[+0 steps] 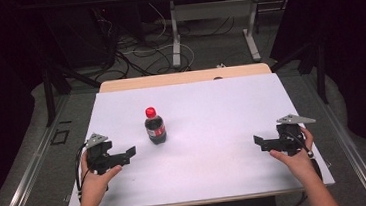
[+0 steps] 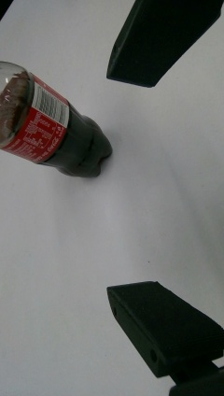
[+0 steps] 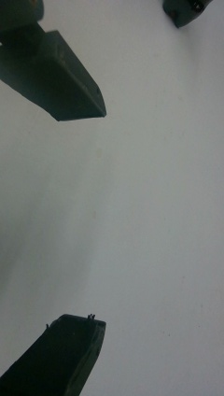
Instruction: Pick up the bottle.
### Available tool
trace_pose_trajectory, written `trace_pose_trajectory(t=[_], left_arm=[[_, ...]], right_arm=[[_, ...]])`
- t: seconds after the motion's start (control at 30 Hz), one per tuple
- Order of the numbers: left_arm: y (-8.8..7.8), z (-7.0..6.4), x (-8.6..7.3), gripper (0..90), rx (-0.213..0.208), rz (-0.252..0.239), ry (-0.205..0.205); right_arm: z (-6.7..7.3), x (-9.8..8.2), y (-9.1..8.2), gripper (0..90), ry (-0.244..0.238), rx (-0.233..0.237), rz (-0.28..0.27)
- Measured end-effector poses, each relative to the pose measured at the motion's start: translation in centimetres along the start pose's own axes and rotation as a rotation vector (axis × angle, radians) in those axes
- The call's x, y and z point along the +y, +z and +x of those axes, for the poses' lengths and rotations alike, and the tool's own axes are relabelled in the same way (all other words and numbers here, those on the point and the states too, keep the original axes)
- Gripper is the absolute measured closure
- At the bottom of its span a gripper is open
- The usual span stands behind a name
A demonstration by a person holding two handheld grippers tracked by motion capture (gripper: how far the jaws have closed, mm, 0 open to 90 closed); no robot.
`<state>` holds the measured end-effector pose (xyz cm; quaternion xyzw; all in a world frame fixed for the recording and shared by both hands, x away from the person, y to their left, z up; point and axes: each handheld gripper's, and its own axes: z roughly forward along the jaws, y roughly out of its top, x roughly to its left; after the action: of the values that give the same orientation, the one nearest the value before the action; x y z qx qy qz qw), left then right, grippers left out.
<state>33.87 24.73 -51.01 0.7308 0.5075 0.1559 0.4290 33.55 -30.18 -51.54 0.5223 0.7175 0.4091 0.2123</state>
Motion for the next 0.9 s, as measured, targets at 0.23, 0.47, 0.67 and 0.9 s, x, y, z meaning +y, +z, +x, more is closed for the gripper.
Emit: trace_pose_trajectory(t=[0.23, 0.47, 0.67, 0.9], left_arm=[[0.2, -0.3, 0.0, 0.5, -0.008, -0.011, -0.013], [1.0, -1.8, 0.4, 0.7, -0.027, -0.014, 0.018], [1.8, -2.9, 1.2, 1.4, -0.044, -0.009, 0.059], [2.8, -3.7, 2.4, 7.6, -0.056, -0.029, 0.065]], right_arm=[[0.8, -0.3, 0.7, 0.1, -0.026, 0.012, 0.014], [1.3, -0.4, 0.7, 0.1, -0.027, 0.020, 0.003], [1.8, -0.4, 0.7, 0.2, -0.047, 0.020, -0.005], [2.0, -0.4, 0.7, 0.6, -0.061, 0.021, -0.012]])
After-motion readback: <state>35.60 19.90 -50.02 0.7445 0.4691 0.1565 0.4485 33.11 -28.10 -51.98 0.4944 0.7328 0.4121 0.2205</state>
